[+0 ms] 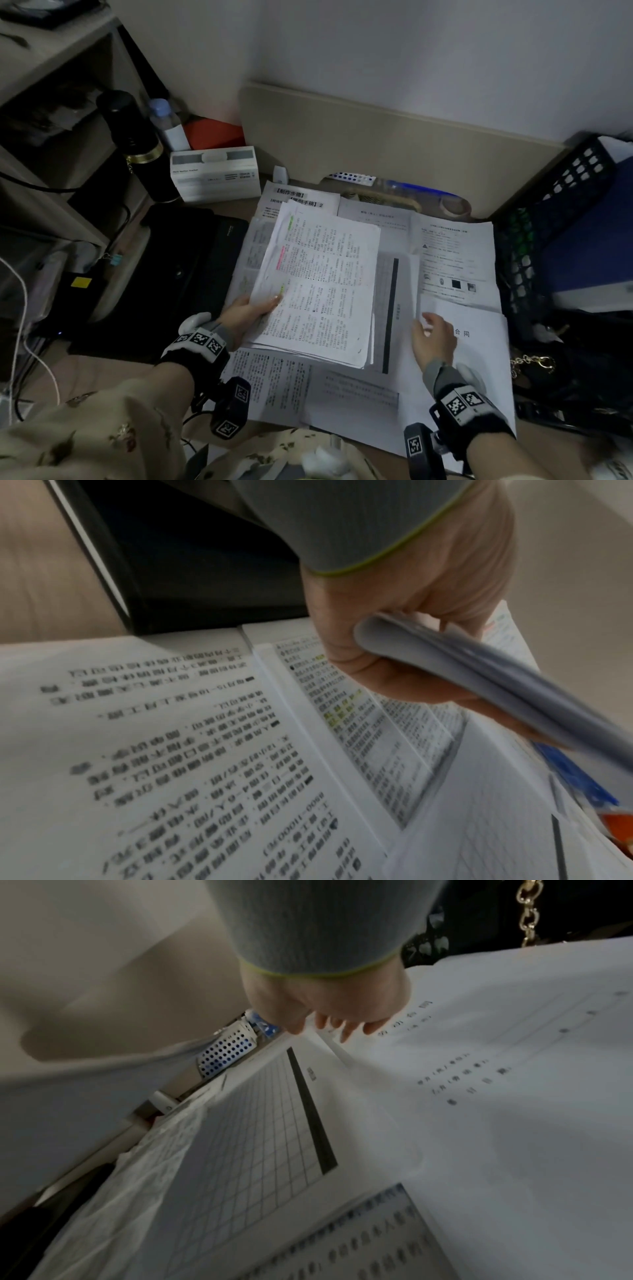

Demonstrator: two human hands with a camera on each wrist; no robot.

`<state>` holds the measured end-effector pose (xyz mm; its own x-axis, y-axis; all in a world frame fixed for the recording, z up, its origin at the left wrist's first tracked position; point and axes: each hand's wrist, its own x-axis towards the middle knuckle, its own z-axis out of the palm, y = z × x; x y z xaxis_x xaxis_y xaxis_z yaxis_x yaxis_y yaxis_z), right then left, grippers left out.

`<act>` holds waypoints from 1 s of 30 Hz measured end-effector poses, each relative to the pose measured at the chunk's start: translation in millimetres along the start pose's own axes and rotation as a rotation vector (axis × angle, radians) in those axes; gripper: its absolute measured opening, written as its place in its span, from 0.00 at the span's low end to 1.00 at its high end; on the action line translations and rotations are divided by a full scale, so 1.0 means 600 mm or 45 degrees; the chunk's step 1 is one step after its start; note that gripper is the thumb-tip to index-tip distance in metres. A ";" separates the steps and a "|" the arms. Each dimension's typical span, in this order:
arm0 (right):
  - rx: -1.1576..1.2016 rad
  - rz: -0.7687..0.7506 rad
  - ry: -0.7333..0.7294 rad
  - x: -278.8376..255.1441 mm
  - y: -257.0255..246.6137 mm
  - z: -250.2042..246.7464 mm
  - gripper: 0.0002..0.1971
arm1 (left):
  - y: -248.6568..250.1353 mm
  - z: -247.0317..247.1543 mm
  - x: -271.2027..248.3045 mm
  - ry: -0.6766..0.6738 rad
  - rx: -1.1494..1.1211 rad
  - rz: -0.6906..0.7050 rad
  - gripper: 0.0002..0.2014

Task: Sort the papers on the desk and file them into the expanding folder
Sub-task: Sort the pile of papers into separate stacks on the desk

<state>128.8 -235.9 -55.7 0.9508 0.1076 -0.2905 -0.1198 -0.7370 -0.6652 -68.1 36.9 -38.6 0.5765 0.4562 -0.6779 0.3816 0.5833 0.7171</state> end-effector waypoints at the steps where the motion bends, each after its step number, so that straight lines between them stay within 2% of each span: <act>1: 0.056 -0.015 -0.055 -0.001 -0.008 -0.003 0.12 | -0.002 0.006 0.001 0.007 0.013 0.006 0.16; 5: 0.397 0.146 -0.546 -0.024 -0.046 -0.005 0.16 | -0.013 0.028 0.004 0.008 0.032 0.003 0.23; 7: 0.403 0.197 -0.625 -0.031 -0.050 0.004 0.21 | -0.020 0.036 0.007 -0.024 0.053 -0.039 0.23; 9: 0.417 0.164 -0.612 -0.033 -0.045 0.014 0.22 | -0.023 0.047 0.005 -0.083 0.082 -0.070 0.20; 12: 0.426 0.053 -0.479 -0.038 -0.042 0.017 0.08 | -0.022 0.060 -0.004 -0.141 0.151 -0.073 0.19; 14: 0.426 0.047 -0.416 -0.039 -0.037 0.017 0.05 | -0.022 0.065 -0.004 -0.127 0.235 -0.030 0.18; 18: 0.418 0.075 -0.377 -0.037 -0.020 0.015 0.08 | -0.031 0.070 0.004 -0.011 0.362 -0.050 0.28; 24: 0.420 0.041 -0.428 -0.034 0.002 0.012 0.19 | -0.031 0.073 -0.001 -0.060 0.216 -0.150 0.27; 27: 0.339 0.076 -0.386 -0.028 0.015 0.009 0.18 | -0.031 0.073 0.001 -0.036 0.250 -0.180 0.28; 30: 0.232 0.206 -0.228 -0.019 0.024 -0.005 0.11 | -0.026 0.079 -0.003 -0.016 0.232 -0.196 0.25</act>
<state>117.0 -249.7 -59.8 0.8515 0.1268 -0.5088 -0.3302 -0.6241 -0.7082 -41.0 -4.8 -41.2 0.5097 0.3625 -0.7803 0.5892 0.5138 0.6236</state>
